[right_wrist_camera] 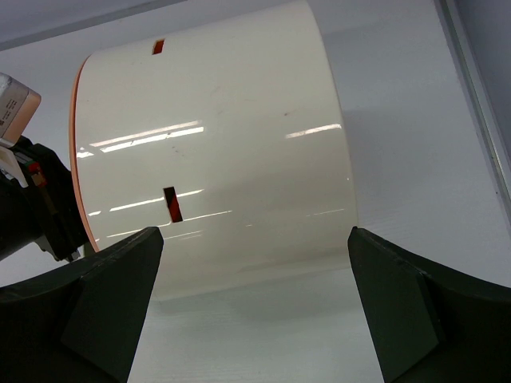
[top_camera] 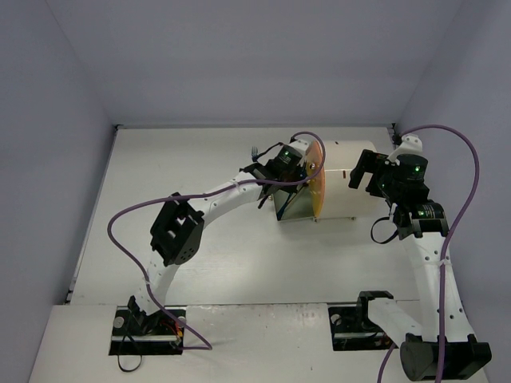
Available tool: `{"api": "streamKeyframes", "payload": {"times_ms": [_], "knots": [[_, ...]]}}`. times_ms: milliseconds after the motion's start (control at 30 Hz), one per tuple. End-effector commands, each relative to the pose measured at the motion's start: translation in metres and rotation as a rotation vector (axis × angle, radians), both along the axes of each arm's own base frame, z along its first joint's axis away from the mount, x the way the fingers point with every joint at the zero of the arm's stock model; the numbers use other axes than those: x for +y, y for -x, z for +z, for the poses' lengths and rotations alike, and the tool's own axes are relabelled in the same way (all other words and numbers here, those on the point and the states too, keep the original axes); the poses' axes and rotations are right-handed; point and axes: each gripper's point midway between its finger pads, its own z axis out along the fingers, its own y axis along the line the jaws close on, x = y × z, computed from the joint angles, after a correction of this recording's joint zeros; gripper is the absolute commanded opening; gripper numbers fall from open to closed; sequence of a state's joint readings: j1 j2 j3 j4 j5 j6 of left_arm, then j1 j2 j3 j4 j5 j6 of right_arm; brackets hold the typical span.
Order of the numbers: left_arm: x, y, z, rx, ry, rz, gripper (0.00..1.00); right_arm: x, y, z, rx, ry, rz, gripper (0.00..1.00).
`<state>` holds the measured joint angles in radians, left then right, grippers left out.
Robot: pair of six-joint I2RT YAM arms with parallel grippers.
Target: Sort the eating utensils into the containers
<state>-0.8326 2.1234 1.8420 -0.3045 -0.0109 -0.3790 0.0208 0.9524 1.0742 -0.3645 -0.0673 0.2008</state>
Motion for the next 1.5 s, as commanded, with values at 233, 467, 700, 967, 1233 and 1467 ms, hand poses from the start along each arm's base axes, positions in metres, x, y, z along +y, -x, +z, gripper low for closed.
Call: {"api": "streamKeyframes", "payload": {"times_ms": [233, 467, 700, 967, 1233, 1467], "knots": [[0.004, 0.007, 0.025, -0.019, -0.024, -0.043, 0.26, 0.001, -0.003, 0.014, -0.059, 0.004, 0.007, 1.0], [0.019, 0.004, 0.066, -0.083, 0.016, 0.002, 0.37, 0.0, -0.003, 0.014, -0.06, 0.008, 0.004, 1.0], [0.092, -0.04, 0.096, -0.139, 0.046, 0.27, 0.45, 0.002, -0.003, 0.013, -0.055, 0.008, 0.009, 1.0], [0.131, -0.093, 0.043, -0.07, -0.004, 0.396, 0.51, 0.002, -0.004, 0.012, -0.052, 0.009, 0.009, 1.0], [0.124, -0.128, -0.001, -0.041, -0.015, 0.417, 0.51, 0.003, -0.002, 0.01, -0.048, 0.006, 0.01, 1.0], [0.119, -0.141, -0.011, -0.077, 0.018, 0.449, 0.51, 0.005, 0.002, 0.008, -0.041, -0.006, 0.018, 1.0]]}}
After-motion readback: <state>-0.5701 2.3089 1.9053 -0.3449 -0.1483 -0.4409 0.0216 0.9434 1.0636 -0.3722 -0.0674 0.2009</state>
